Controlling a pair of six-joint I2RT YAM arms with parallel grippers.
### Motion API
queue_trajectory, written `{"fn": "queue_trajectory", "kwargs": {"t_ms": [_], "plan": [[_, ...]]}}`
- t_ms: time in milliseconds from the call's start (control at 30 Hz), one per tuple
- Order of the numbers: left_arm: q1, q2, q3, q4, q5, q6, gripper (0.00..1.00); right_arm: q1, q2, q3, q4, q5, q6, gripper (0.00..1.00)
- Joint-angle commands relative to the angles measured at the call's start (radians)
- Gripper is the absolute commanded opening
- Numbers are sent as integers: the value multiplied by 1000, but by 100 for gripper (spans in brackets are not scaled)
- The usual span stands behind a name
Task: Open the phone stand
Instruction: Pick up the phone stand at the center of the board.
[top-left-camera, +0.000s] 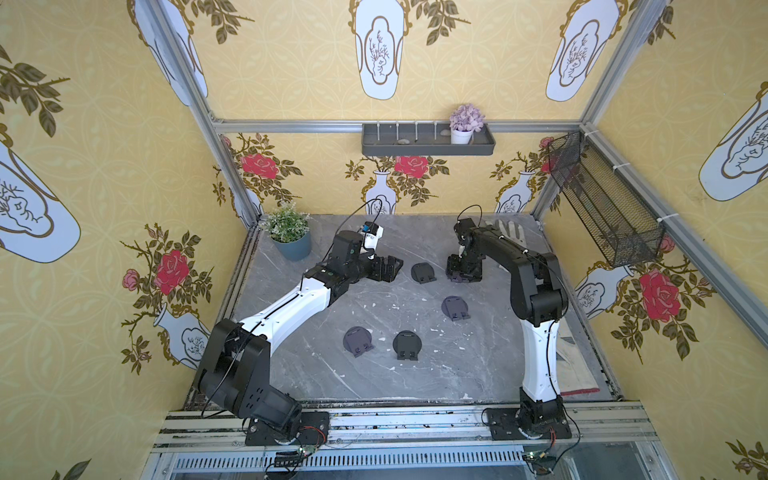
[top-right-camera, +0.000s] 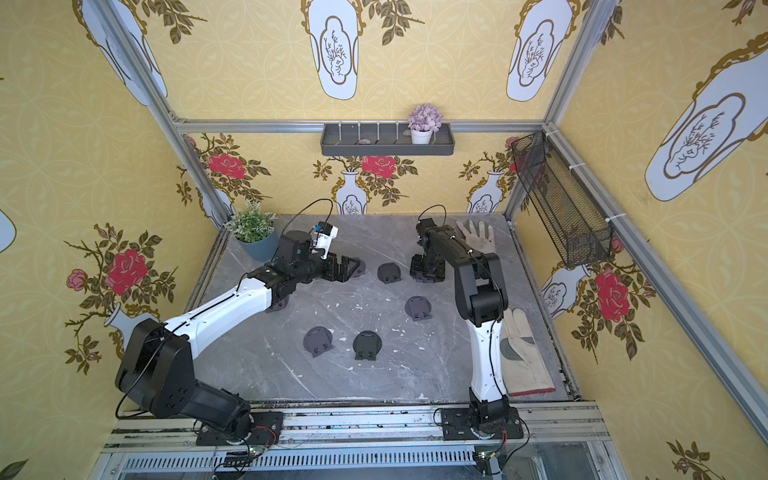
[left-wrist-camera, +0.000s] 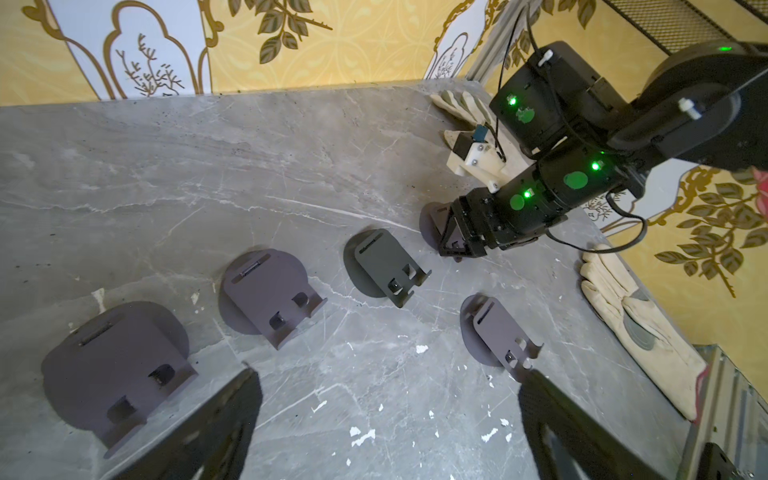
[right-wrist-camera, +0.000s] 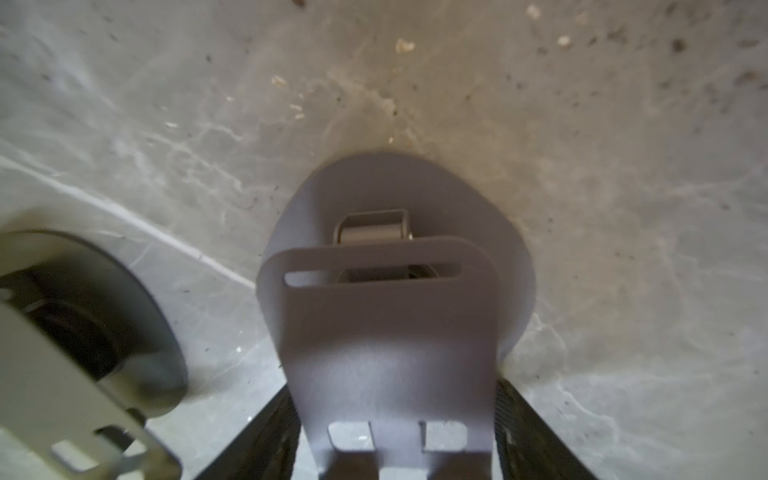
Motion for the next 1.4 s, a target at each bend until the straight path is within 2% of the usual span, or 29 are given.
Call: {"fn": "queue_trajectory", "kwargs": {"t_ms": [0, 100, 200, 333, 400, 567, 733, 933, 1067, 1133, 1233, 1367], "plan": [[-29, 6, 23, -4, -91, 3, 99, 9, 16, 13, -30, 35, -27, 65], [-46, 30, 66, -55, -128, -6, 99, 15, 20, 17, -37, 53, -37, 59], [-49, 61, 101, -88, -66, -22, 99, 15, 23, 20, -39, 59, -49, 49], [-55, 72, 90, -75, -60, -42, 99, 16, 16, 20, -48, 70, -59, 37], [-88, 80, 85, -69, -54, -54, 99, 15, -16, 3, -41, 65, -54, 35], [-93, 97, 67, -29, -32, -86, 99, 22, -147, -52, 5, 9, -50, 34], [-94, 124, 37, 75, 100, -126, 99, 25, -309, -149, 88, -110, -41, 34], [-93, 130, -11, 246, 185, -206, 99, 51, -463, -243, 178, -198, -21, 32], [-93, 163, 11, 287, 236, -227, 98, 98, -531, -278, 203, -221, -15, 32], [-93, 188, 30, 297, 261, -241, 91, 135, -547, -275, 187, -209, -13, 32], [-93, 226, 58, 301, 294, -256, 76, 189, -570, -284, 174, -176, -16, 32], [-93, 225, 49, 324, 266, -282, 64, 244, -597, -303, 159, -131, -13, 32]]}}
